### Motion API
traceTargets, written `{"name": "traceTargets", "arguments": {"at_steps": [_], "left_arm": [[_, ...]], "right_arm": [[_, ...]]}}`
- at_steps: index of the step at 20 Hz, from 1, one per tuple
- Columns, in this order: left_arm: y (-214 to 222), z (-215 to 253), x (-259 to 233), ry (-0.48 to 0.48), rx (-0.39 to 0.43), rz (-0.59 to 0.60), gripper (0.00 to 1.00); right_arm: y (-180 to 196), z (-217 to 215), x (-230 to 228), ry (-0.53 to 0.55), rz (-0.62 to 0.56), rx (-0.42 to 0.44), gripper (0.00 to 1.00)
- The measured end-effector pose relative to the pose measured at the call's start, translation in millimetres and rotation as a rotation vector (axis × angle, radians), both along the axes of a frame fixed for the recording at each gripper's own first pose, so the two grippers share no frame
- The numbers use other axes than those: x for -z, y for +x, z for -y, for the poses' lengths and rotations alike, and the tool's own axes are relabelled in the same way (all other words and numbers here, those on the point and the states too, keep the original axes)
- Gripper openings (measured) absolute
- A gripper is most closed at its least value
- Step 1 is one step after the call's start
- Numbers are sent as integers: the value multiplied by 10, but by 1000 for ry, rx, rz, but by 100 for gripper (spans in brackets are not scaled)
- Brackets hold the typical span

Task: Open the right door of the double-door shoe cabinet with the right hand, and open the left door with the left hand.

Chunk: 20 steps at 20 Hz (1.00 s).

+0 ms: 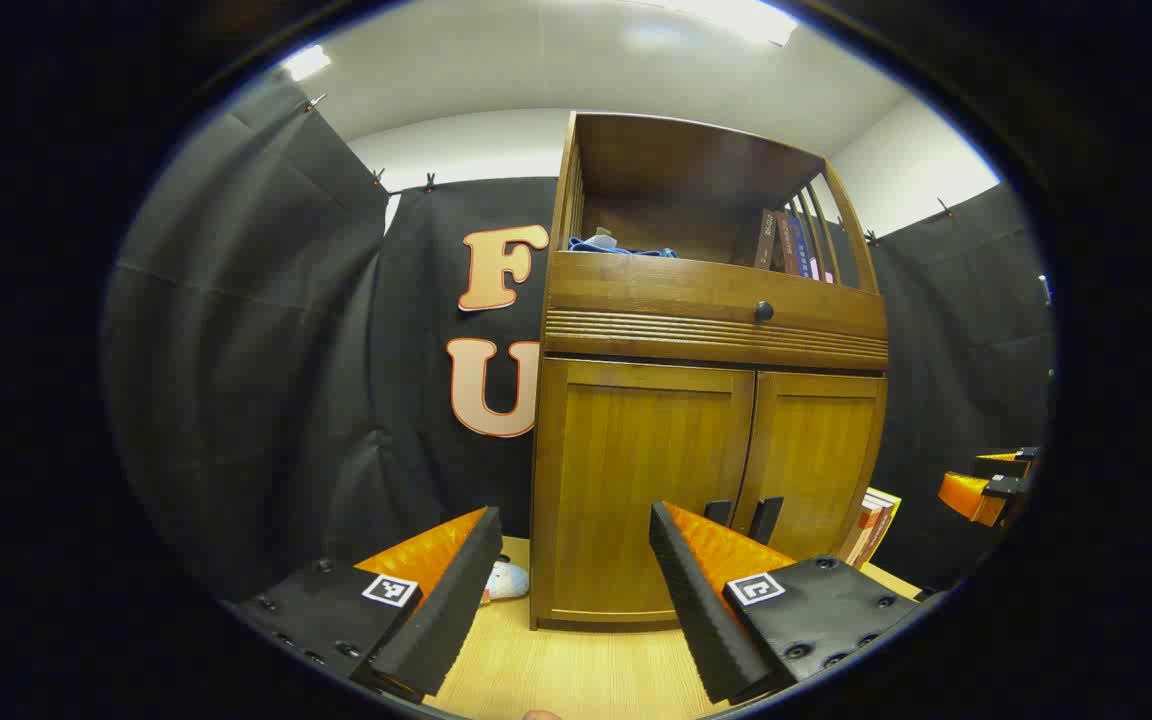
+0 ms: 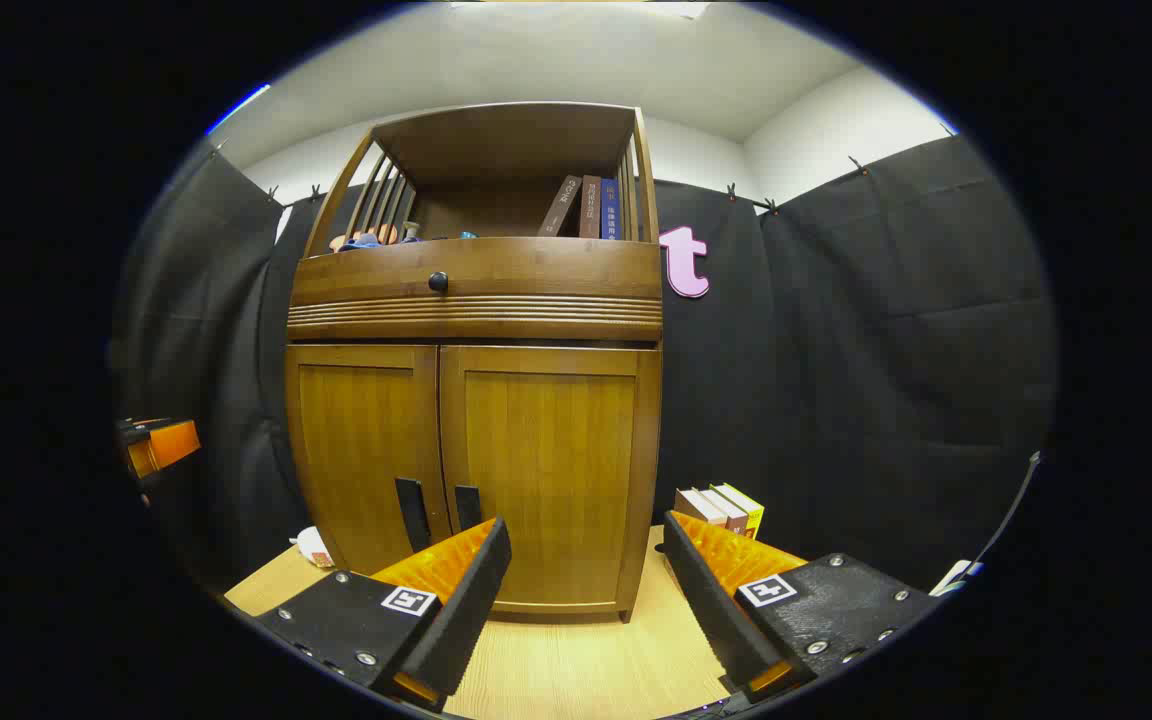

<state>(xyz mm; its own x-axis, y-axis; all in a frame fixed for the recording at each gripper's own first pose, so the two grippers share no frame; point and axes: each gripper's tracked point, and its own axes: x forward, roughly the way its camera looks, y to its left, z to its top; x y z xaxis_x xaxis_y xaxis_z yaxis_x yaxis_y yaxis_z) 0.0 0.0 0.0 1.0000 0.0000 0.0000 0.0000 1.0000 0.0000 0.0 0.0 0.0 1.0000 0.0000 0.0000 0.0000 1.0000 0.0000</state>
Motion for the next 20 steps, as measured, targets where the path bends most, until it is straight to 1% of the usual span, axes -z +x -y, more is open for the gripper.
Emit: {"name": "traceTargets", "arguments": {"at_steps": [1,13,16,20], "left_arm": [[-4,-1,-11,-4,3,0,94],[-66,-68,-77,16,5,3,94],[-88,-76,-88,16,3,1,94],[-101,-84,-104,14,2,0,94]], "right_arm": [[-18,10,-3,1,-2,1,94],[-217,92,3,0,-7,15,94],[-230,147,2,-7,-8,24,94],[-193,143,15,-6,-10,15,94]]}}
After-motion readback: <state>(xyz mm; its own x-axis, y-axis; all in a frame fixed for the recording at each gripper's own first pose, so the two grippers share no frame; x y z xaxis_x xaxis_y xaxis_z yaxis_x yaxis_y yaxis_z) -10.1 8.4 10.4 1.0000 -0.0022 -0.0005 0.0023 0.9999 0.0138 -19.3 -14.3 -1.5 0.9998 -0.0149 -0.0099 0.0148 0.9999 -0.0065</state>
